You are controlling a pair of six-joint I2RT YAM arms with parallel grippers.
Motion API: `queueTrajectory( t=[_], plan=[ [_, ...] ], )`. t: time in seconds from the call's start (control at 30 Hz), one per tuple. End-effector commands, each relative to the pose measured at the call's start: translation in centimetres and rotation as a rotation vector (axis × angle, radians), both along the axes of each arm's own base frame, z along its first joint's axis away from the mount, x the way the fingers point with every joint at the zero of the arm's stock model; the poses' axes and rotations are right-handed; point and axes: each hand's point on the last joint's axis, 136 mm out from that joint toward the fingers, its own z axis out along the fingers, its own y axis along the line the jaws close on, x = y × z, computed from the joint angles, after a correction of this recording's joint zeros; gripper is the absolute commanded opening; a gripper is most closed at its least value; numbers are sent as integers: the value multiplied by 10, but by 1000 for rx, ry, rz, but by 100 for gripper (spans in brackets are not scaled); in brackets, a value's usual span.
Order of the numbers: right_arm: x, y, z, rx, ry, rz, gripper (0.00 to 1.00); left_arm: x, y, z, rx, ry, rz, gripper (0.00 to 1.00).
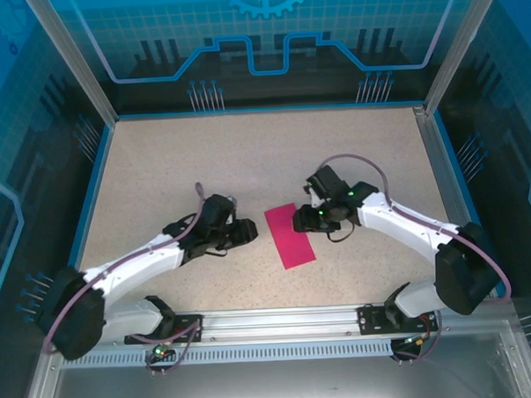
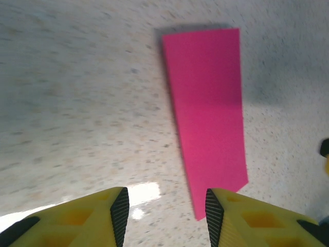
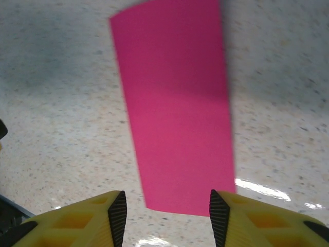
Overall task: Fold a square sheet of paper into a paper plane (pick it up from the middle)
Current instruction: Turn over the paper at the center of the table, then third fold the triangle at the center of the table.
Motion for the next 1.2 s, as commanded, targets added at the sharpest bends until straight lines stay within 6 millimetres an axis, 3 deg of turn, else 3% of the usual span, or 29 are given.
queueTrajectory(
  t=[0.0, 0.13, 0.3, 0.77, 1.0, 1.17],
  plan=[
    [-3, 1, -7, 147, 1, 32, 50, 14, -43, 9, -92, 5, -66, 48],
    [-5, -5, -20, 186, 2, 32, 50, 22, -73, -8, -73, 60, -102, 48],
    [-8, -13, -35, 177, 6, 45, 49, 35, -95, -19, -92, 90, -95, 46],
    [0, -13, -51, 222, 17, 84, 46, 42, -87, -47, 0, 121, -50, 47],
    [4, -15, -52, 231, 9, 92, 46, 38, -80, -42, -17, 106, -21, 48],
    [7, -12, -53, 249, 20, 108, 46, 38, -80, -41, -19, 102, -33, 43]
  ],
)
